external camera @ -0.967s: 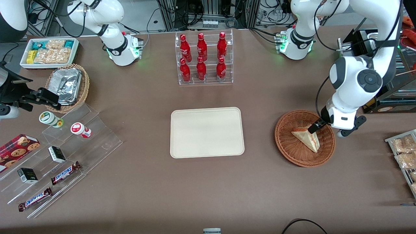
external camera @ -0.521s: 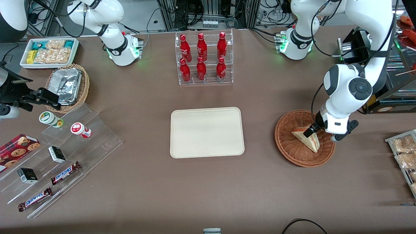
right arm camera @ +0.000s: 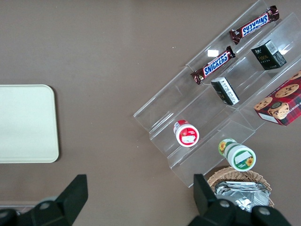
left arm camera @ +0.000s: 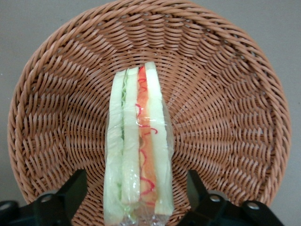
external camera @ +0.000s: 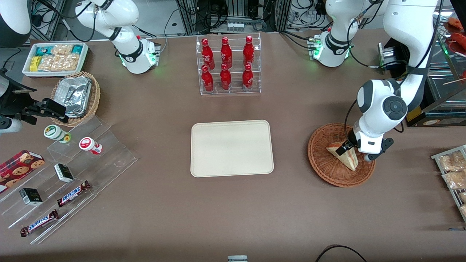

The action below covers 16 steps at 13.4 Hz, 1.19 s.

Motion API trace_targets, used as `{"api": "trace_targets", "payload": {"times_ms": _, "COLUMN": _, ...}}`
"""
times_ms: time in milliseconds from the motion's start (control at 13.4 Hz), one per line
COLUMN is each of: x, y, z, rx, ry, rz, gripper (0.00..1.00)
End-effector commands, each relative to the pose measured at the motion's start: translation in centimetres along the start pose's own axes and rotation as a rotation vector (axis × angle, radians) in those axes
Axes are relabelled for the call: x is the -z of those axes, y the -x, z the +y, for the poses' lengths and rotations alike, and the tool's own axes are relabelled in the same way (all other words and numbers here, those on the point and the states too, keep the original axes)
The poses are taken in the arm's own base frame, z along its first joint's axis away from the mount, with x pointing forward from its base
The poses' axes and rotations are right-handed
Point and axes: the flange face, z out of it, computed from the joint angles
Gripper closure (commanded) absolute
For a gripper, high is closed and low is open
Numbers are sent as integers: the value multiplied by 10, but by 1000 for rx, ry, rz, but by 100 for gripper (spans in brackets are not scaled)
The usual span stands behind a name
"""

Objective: Place sandwich from basket to tray
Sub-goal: 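Lift the sandwich and carry it over the cream tray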

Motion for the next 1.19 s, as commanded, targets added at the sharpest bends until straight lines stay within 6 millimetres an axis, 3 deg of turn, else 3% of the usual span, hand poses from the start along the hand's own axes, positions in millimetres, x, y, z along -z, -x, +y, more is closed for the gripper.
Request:
{"api": "trace_targets", "payload": {"times_ms": 0, "x": 1, "y": -2, "z": 2, "rx": 47, "ry": 12, "rz": 12, "gripper": 63}}
{"api": "trace_targets", "payload": {"times_ms": 149, "x": 5, "y": -5, "z": 4, "rx": 34, "ry": 14, "rz": 16, "gripper": 98}}
{"api": "trace_targets", "payload": {"times_ms": 298, "x": 16, "y": -8, "z": 9, "rx": 23, "ry": 19, "rz": 23, "gripper": 100}}
{"api": "trace_targets", "payload": {"times_ms": 446, "x": 47, "y": -17, "z": 25, "rx": 15, "ry": -4, "rz": 2, "gripper": 100}}
{"api": "trace_targets", "payload": {"times_ms": 669, "x": 105, "y": -9, "z": 73, "rx": -53, "ry": -37, "rz": -20, "gripper": 100}}
{"api": "trace_targets", "payload": {"times_ms": 967, "x": 162, "y": 41, "z": 152, "rx": -185, "ry": -16, "rz": -3, "gripper": 100}}
{"api": "trace_targets", "payload": {"times_ms": 1116, "x": 168, "y": 82, "z": 201, "rx": -275, "ry": 5, "rz": 6, "gripper": 100}}
